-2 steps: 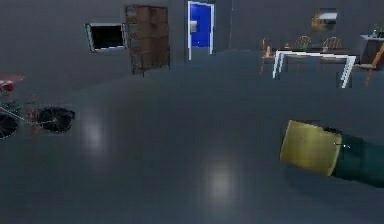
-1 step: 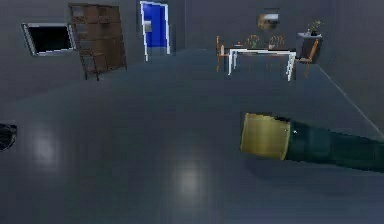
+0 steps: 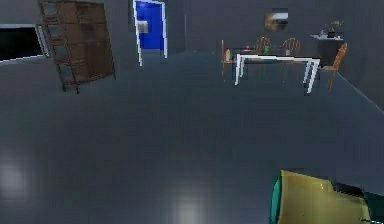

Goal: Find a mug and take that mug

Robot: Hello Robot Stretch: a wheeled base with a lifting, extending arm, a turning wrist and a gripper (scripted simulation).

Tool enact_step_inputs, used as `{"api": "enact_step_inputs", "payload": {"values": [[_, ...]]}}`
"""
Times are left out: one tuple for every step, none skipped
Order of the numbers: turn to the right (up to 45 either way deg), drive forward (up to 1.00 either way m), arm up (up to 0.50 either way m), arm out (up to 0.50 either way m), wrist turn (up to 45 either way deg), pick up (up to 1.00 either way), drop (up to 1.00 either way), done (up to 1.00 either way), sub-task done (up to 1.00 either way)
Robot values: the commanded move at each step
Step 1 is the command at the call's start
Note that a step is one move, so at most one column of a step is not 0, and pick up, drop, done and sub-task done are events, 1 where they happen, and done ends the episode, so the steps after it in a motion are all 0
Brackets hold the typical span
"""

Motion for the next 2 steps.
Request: {"api": "enact_step_inputs", "payload": {"values": [[0.0,0.95,0.00,0.00,0.0,0.00,0.00,0.00,0.00],[21.0,0.00,0.00,0.00,0.0,0.00,0.00,0.00,0.00]]}}
